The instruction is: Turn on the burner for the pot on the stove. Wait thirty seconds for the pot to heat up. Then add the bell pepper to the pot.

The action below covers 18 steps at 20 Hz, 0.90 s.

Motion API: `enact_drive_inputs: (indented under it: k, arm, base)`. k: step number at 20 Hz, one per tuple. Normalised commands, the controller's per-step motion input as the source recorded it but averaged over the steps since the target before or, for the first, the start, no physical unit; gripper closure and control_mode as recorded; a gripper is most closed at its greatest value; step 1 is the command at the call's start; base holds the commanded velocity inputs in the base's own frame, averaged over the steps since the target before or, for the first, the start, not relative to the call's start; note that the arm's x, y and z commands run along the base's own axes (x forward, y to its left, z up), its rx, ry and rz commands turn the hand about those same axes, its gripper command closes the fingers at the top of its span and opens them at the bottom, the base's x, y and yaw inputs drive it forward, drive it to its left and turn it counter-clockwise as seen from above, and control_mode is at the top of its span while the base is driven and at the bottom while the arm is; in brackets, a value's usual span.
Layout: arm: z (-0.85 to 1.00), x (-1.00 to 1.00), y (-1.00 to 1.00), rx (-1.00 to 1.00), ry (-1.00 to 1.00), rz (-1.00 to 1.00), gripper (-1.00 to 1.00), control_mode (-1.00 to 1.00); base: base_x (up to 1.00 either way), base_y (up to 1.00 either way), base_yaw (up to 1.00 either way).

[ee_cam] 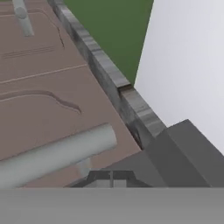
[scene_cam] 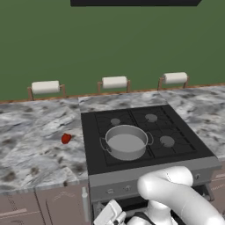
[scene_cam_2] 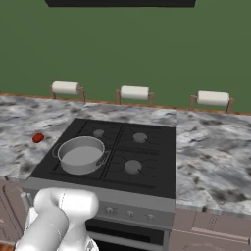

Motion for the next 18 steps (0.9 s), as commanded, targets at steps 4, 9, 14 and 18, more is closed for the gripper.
enact_drive_inputs:
  k: [4, 9, 14, 18]
  arm:
    - [-0.14, 0.00, 0.01, -0.06, 0.08, 0.28, 1.00, -1.00]
    - [0.24, -0.04, 0.00, 0.01, -0.01, 0.00, -1.00, -1.00]
    - [1.00, -0.28, -0.06, 0.19, 0.00, -0.11, -1.00, -1.00]
    - [1.00, -0.22, -0.02, 0.24, 0.00, -0.10, -1.00, -1.00]
  base:
    - [0.00, 0.00, 0.00]
    - [0.00, 0.00, 0.00]
    - [0.00, 0.00, 0.00]
    - [0.00, 0.00, 0.00]
